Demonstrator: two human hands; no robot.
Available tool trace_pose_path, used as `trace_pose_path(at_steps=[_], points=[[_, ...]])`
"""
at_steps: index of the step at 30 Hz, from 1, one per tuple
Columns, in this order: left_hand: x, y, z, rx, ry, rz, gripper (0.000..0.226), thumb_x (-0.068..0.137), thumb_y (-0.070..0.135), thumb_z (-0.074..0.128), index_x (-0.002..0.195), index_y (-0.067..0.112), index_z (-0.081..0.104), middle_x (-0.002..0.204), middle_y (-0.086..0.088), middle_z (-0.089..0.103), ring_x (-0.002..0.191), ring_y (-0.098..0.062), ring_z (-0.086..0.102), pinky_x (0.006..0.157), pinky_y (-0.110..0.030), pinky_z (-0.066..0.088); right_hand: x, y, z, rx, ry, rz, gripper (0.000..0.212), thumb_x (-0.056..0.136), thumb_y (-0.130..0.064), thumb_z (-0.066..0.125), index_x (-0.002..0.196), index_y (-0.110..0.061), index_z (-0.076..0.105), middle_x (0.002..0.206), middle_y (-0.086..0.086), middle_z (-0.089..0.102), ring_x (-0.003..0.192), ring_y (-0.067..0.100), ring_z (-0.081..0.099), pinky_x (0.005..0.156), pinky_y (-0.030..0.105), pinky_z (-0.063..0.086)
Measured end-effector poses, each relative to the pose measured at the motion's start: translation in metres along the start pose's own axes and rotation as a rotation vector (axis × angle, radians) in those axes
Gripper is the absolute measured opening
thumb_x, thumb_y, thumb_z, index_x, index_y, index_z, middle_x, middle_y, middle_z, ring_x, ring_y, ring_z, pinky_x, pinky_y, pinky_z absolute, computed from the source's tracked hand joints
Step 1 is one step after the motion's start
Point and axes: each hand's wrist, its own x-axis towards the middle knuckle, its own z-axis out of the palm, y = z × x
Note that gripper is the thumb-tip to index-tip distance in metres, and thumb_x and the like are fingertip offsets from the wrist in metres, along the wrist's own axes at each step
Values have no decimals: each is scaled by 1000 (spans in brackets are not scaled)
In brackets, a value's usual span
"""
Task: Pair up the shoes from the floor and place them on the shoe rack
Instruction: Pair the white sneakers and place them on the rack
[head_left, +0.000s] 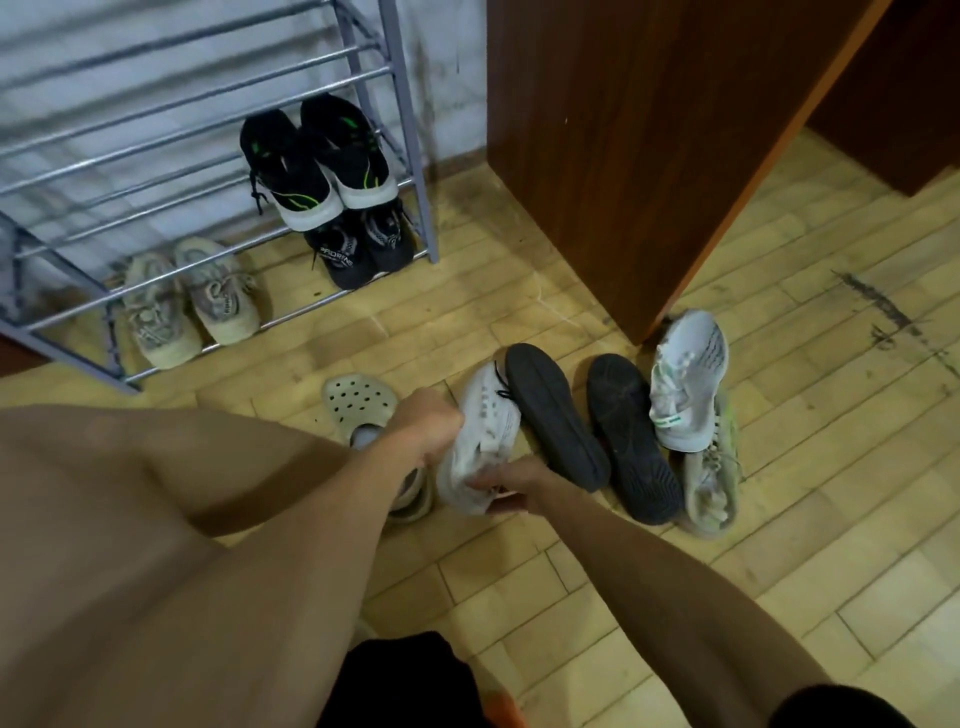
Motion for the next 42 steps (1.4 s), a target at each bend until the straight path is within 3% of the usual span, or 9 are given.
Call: trace_pose_path(at_steps=[3,6,10,15,17,26,32,38,42], points=[[2,-8,-13,-43,116,-36,24,84,16,50,90,-2,65,91,-12,65,89,-33,63,66,-32,42,-11,-35,-2,-126,14,-52,54,72,-8,83,119,5,61,116,14,66,104,27,65,74,35,57],[0,-12,-22,-159,172,-51,19,81,18,56,65,8,56,69,-8,55,64,-22,54,56,-29,37,-26,-70,0,-247,21,-158,52,65,-6,87,111,7,65,97,11,69,80,22,68,60,29,59],[-7,-6,-35,-404,184,-48,32,83,24,65,110,8,64,111,-9,66,100,-28,62,86,-36,52,-57,-119,13,-321,-22,-364,47,66,-8,86,108,2,69,104,12,72,84,22,70,70,30,60],[-28,23,-73,-706,171,40,30,89,6,59,118,5,55,107,-8,62,74,-19,61,44,-26,51,-108,-171,21,-428,-28,-617,46,75,-14,80,118,-8,68,114,4,72,93,15,69,73,23,59],[-40,34,-94,-717,209,126,31,88,1,58,118,8,56,103,-6,62,80,-21,63,47,-27,54,-131,-191,23,-470,-37,-682,41,79,-18,77,118,-11,67,114,2,72,99,15,69,80,28,59],[-119,51,-213,-679,433,393,27,84,8,65,111,8,62,104,-11,70,84,-27,67,73,-39,58,-231,-290,99,-622,75,-972,35,73,-12,82,106,-7,71,98,6,76,72,10,71,55,21,57],[-180,-17,-297,-705,606,396,53,82,31,69,127,10,51,113,-7,65,94,-22,63,75,-33,51,-281,-318,199,-811,161,-1185,34,65,-28,86,95,-16,76,91,2,77,80,14,71,77,37,60],[-229,-147,-338,-737,776,266,21,88,26,61,106,15,64,108,-6,65,89,-19,62,73,-29,48,-297,-297,314,-966,126,-1249,38,64,-28,86,92,-6,76,90,13,75,84,28,71,80,48,58],[-248,-239,-331,-782,834,132,19,90,25,59,103,13,64,95,1,63,79,-9,60,51,-15,42,-284,-257,392,-1122,58,-1224,45,63,-29,86,93,3,74,93,20,73,87,34,70,80,51,57]])
